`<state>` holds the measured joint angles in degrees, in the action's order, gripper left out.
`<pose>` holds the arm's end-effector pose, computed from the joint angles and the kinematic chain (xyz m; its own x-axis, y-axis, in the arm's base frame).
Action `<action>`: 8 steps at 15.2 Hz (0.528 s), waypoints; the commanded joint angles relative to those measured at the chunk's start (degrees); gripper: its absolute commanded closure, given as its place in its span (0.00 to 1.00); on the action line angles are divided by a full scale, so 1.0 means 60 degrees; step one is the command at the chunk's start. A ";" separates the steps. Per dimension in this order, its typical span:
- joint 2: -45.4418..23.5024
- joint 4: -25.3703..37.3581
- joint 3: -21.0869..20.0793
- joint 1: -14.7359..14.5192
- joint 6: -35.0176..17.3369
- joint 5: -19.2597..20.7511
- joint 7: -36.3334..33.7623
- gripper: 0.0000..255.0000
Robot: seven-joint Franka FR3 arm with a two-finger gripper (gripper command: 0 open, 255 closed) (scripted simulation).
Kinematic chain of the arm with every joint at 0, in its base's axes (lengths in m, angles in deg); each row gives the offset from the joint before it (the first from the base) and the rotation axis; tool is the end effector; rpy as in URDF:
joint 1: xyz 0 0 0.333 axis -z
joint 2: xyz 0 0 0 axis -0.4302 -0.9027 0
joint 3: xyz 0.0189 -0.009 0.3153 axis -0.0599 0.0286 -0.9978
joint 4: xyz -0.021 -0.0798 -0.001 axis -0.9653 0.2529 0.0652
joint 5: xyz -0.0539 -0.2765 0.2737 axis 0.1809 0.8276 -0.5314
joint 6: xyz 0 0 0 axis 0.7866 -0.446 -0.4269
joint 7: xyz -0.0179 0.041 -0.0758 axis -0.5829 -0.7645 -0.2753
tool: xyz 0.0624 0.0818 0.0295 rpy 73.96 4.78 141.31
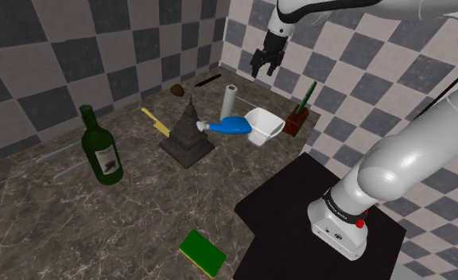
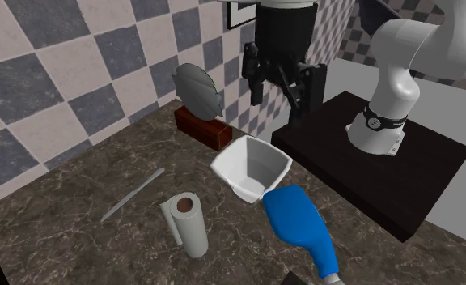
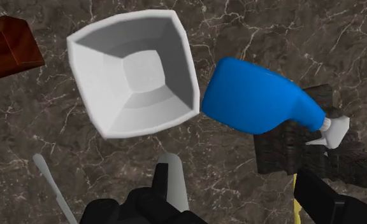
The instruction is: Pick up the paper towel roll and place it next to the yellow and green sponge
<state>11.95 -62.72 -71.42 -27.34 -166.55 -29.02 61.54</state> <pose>0.5119 -0.0520 0.4864 0.9970 -0.0740 0.0215 -0.0724 -0.9949 -0.0697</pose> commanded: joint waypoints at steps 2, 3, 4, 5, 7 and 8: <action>-0.1100 0.0722 0.0091 0.0027 -0.0265 -0.0135 0.0267 0.00; -0.1479 0.0991 0.0111 0.0041 -0.0335 -0.0187 0.0349 0.00; -0.1860 0.1273 0.0126 0.0059 -0.0394 -0.0241 0.0429 0.00; -0.2242 0.1568 0.0137 0.0080 -0.0442 -0.0296 0.0508 0.00; -0.3014 0.2201 0.0146 0.0135 -0.0502 -0.0404 0.0655 0.00; -0.3403 0.2540 0.0144 0.0168 -0.0514 -0.0456 0.0723 0.00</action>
<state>-6.23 -48.68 -70.56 -26.48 -168.81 -31.45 65.43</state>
